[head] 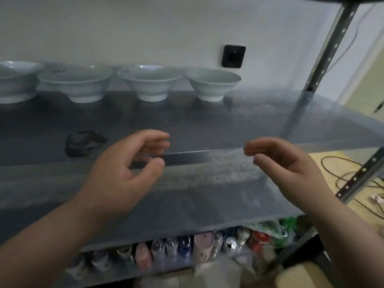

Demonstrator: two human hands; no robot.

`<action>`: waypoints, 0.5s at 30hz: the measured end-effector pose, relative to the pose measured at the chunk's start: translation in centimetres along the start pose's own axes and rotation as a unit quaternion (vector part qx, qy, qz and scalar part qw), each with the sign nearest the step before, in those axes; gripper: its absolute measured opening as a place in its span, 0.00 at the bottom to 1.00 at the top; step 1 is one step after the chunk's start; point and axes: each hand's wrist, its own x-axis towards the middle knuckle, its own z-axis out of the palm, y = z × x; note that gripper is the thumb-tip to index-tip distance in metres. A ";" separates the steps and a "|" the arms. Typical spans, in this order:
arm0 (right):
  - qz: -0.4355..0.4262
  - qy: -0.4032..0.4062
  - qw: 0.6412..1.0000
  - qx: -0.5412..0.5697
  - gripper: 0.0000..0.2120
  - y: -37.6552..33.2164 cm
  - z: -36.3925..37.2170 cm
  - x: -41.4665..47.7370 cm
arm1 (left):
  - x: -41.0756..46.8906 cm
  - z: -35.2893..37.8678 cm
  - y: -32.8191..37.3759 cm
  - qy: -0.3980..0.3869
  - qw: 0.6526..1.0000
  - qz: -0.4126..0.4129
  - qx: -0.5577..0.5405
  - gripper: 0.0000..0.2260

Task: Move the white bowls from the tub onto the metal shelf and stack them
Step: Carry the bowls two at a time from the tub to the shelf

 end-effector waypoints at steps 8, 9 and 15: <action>0.242 0.080 0.966 0.031 0.09 5.1 6.2 -18.6 | -10.9 6.0 -6.9 -0.146 0.971 -0.155 -0.111 0.15; 0.274 0.094 0.957 0.028 0.09 5.3 6.9 -20.9 | -12.4 6.9 -7.8 -0.157 0.961 -0.184 -0.134 0.14; 0.444 0.138 0.885 0.040 0.08 5.2 9.5 -33.7 | -22.0 9.3 -9.7 -0.244 0.907 -0.302 -0.165 0.15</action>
